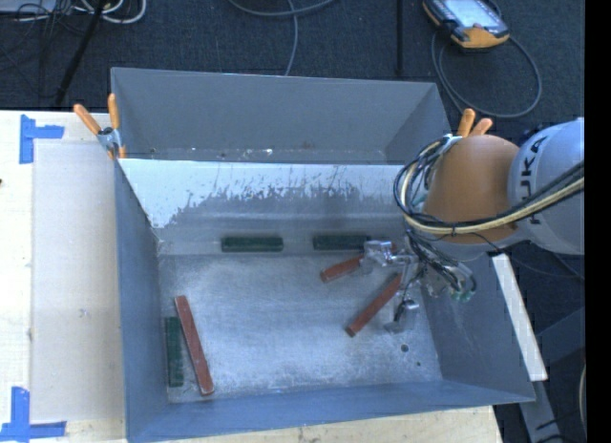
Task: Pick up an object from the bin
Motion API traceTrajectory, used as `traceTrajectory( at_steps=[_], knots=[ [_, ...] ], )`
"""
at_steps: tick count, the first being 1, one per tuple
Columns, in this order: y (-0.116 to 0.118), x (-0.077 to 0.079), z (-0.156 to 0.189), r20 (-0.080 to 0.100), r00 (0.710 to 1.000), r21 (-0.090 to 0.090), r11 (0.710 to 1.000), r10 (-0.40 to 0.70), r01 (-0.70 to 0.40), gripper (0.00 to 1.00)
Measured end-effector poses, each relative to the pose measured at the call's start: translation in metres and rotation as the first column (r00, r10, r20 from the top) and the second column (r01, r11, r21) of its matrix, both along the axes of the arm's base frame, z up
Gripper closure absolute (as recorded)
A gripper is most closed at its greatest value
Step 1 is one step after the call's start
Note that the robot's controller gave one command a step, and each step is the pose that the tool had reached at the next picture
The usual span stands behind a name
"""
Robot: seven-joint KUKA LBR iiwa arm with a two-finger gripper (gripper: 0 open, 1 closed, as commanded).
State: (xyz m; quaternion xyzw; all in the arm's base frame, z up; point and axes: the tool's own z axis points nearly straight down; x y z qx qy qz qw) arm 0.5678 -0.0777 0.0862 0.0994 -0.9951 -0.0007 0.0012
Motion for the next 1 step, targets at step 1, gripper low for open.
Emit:
traceTrajectory(
  at_steps=[1],
  knots=[
    [0.0036, 0.0022, -0.0016, 0.002, 0.998, 0.001, 0.998, 0.056, -0.056, 0.00]
  ],
)
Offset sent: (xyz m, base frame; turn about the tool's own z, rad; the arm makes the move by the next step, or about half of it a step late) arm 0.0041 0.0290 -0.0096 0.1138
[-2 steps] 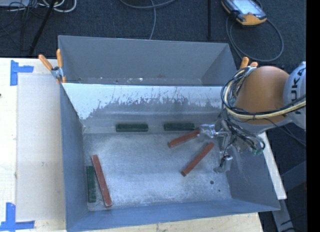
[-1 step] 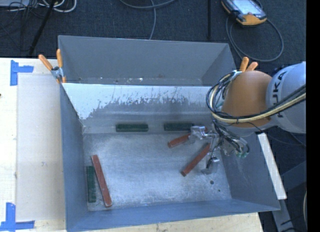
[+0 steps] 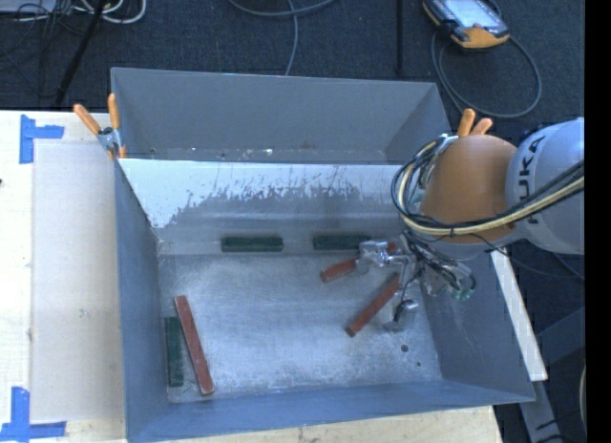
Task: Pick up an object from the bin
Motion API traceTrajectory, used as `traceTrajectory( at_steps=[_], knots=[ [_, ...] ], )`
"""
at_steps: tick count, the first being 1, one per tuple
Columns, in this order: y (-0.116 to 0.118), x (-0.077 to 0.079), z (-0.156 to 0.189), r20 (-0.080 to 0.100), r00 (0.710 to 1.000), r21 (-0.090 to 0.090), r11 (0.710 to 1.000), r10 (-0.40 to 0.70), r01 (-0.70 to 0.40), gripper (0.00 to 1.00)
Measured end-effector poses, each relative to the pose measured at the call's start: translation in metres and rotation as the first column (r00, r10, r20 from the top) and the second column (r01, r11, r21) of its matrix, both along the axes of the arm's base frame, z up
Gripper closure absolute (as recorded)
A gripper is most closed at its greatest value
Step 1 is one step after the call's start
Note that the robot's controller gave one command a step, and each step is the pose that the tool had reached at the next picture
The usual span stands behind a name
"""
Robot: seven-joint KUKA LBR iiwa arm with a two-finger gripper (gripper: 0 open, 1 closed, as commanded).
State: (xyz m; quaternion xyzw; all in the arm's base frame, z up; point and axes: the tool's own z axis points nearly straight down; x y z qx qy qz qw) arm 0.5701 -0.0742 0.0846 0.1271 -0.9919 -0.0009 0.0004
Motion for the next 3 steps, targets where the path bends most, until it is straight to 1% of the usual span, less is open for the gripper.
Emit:
traceTrajectory(
  at_steps=[1, 2, 3],
  knots=[
    [0.026, 0.002, -0.008, -0.001, 0.986, -0.001, 0.986, -0.167, 0.167, 1.00],
    [0.027, 0.002, -0.008, -0.001, 0.986, -0.002, 0.986, -0.166, 0.166, 1.00],
    [0.018, -0.050, 0.135, 0.002, 0.983, -0.002, 0.983, -0.181, 0.181, 1.00]
  ],
)
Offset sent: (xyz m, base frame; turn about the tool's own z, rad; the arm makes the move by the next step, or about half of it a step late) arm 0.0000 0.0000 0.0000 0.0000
